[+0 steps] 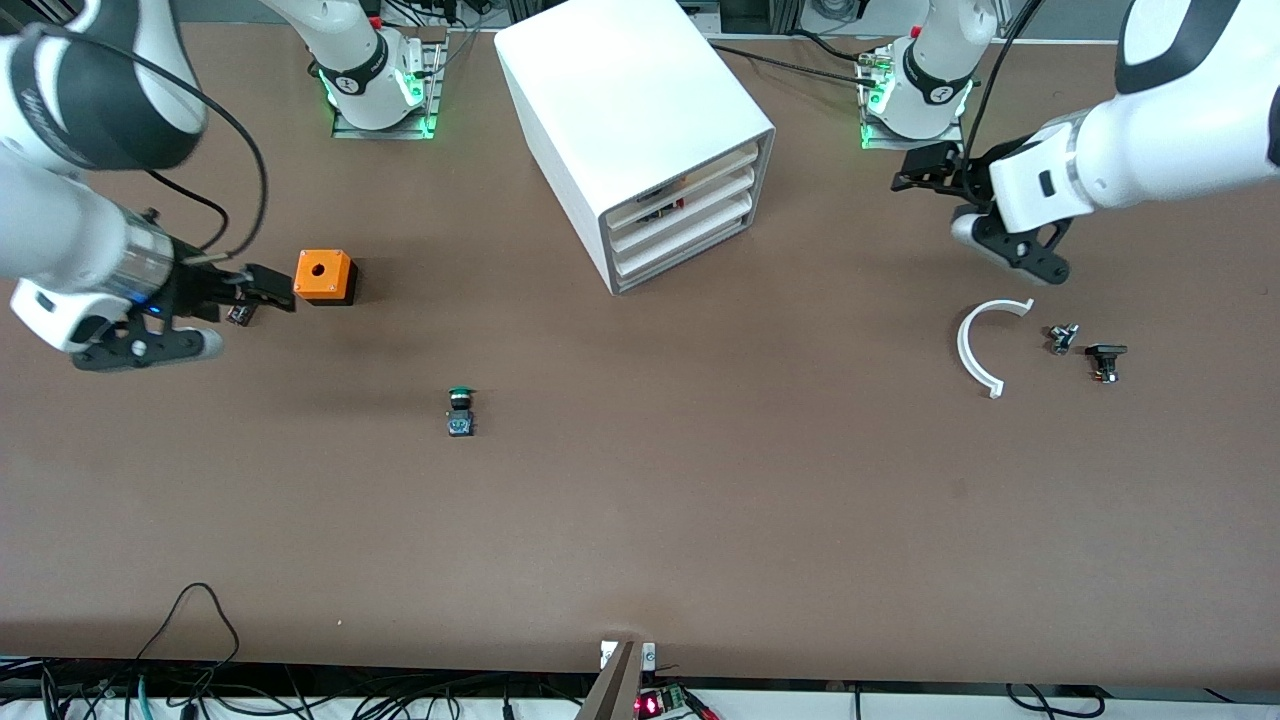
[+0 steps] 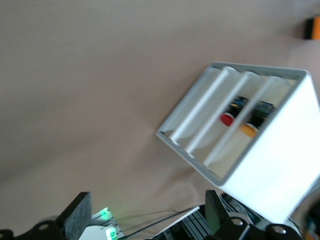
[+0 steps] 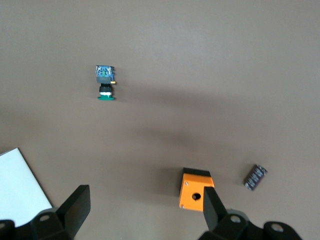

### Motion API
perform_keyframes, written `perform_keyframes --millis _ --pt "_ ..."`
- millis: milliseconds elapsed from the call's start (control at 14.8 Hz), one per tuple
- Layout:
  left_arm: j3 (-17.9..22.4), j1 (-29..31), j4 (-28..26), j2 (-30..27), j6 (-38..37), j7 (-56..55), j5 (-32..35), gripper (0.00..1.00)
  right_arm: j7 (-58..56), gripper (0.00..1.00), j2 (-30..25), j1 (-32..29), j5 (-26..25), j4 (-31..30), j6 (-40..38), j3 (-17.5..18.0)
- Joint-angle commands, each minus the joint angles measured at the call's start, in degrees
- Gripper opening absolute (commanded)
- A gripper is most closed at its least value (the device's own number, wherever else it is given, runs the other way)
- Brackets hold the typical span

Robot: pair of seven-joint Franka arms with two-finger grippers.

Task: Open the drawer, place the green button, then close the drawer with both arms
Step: 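Reach the right gripper to the green button while the left gripper reaches the drawer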

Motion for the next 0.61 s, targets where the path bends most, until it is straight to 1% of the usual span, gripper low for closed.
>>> perform_keyframes --millis 0,135,270,337,472,539 --pt "0.2 1.0 -0.7 4.6 -0.8 9.4 -8.2 1.00 0.3 1.00 1.7 1.6 0.4 -3.1 6.3 0.0" --pt "0.2 1.0 -2.7 7.6 -0.1 14.7 -14.2 1.00 0.3 1.00 4.0 3.1 0.4 -4.6 11.4 0.0" --pt "0.2 1.0 -5.0 11.1 1.5 22.9 -19.0 1.00 0.4 1.00 6.2 4.8 0.4 -5.3 16.4 0.0" --pt "0.2 0.9 -6.9 12.8 3.3 27.4 -21.9 1.00 0.4 1.00 7.6 5.6 0.5 -5.7 18.9 0.1" --pt "0.2 0.9 -12.7 14.8 6.1 33.0 -27.4 1.00 0.4 1.00 9.5 6.4 0.5 -8.1 25.8 0.1" --pt "0.1 0.4 -13.7 16.1 7.8 35.8 -29.8 1.00 0.4 1.00 10.4 7.0 0.5 -9.8 29.9 0.1"
